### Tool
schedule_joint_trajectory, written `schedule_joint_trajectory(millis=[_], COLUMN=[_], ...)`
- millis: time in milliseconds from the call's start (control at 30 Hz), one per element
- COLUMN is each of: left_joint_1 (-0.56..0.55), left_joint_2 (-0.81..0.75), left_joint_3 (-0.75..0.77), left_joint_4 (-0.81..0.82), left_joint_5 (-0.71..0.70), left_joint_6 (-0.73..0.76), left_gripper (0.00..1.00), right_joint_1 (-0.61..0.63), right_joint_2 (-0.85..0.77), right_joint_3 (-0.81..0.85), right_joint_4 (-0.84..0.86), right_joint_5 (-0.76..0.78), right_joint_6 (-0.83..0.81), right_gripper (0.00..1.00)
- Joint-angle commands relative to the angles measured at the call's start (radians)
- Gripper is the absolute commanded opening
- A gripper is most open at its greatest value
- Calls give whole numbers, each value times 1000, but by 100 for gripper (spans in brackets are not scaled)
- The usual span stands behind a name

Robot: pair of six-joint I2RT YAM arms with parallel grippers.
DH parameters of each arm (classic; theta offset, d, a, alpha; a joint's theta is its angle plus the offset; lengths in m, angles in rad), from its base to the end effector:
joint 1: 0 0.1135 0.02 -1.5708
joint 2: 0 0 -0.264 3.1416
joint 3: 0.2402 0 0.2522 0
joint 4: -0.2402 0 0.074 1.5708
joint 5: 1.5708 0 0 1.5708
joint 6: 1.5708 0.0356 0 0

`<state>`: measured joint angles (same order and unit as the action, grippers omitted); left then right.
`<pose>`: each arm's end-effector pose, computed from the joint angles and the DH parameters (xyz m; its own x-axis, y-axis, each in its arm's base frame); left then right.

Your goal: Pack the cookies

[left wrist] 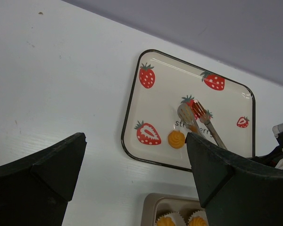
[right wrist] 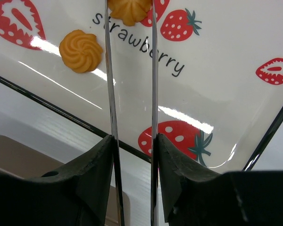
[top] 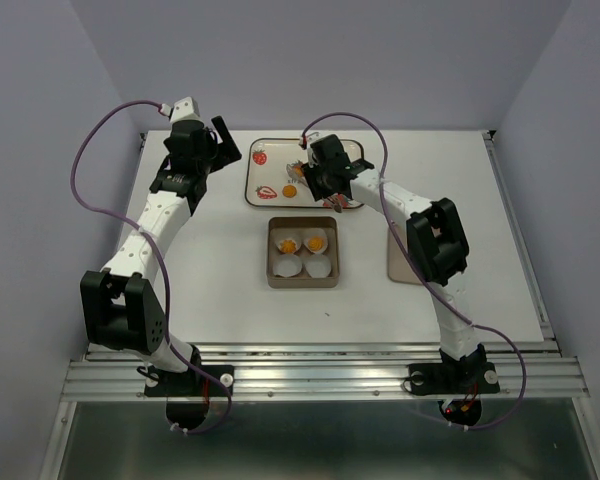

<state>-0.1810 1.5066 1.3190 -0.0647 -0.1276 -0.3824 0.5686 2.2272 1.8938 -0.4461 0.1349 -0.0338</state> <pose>0.3557 -0.0605 0.3629 -0.2492 -0.3306 -0.9103 -0.0384 0.9425 -0.3319 0.4323 0.2705 0.2224 -0.5767 -0.4082 -0.7077 -0.4727 0.8732 -0.1185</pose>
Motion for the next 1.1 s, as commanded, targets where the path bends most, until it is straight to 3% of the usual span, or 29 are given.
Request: schedule_joint_trajectory(millis=[0, 733, 1067], left_joint_1=[5, 3, 3], left_joint_2=[-9, -16, -36], left_joint_3=[49, 48, 19], left_joint_4=[22, 29, 57], left_joint_5=[13, 45, 83], left_joint_6=[-7, -18, -6], left_gripper=[99, 99, 99], right_joint_1=[-4, -4, -4], right_joint_2=[-70, -222, -510], right_joint_3=[30, -117, -372], right_joint_4=[29, 99, 96], right_joint_5=[9, -7, -115], right_joint_6=[2, 17, 32], right_gripper=[34, 32, 32])
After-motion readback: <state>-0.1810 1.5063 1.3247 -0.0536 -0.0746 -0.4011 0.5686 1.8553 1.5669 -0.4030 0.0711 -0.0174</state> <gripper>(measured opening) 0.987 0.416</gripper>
